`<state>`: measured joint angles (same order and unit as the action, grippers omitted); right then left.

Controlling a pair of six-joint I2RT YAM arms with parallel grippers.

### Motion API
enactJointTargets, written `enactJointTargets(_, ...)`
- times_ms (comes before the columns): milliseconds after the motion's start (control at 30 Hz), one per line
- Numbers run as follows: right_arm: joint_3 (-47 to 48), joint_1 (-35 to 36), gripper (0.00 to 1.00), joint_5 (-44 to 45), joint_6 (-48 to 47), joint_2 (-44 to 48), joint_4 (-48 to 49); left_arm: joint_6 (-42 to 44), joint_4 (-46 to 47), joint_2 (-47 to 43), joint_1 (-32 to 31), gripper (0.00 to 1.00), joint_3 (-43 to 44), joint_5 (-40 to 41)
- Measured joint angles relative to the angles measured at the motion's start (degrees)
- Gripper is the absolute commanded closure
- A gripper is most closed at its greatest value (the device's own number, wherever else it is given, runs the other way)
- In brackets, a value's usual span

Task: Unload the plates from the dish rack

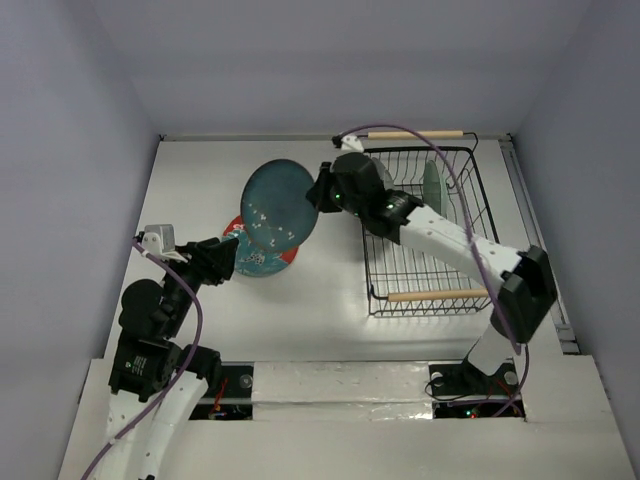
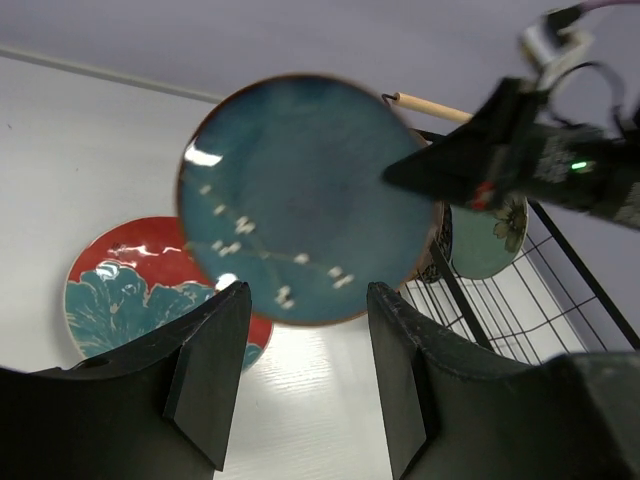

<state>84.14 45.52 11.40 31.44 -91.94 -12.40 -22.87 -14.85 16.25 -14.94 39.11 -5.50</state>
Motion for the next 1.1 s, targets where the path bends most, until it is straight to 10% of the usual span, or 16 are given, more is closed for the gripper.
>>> enactJointTargets(400, 8.35, 3.48, 1.00, -4.70, 6.64, -23.93, 1.75, -0.11, 0.02, 0.00, 0.00, 0.53, 0.00, -0.04)
enactJointTargets(833, 8.68, 3.23, 1.00, -6.40, 12.37, -26.62, 7.48, -0.11, 0.02, 0.00, 0.00, 0.53, 0.00, -0.09)
enactJointTargets(1100, 5.42, 3.19, 0.81, -8.26, 16.00, -27.50, 11.39, -0.11, 0.02, 0.00, 0.00, 0.53, 0.00, -0.09)
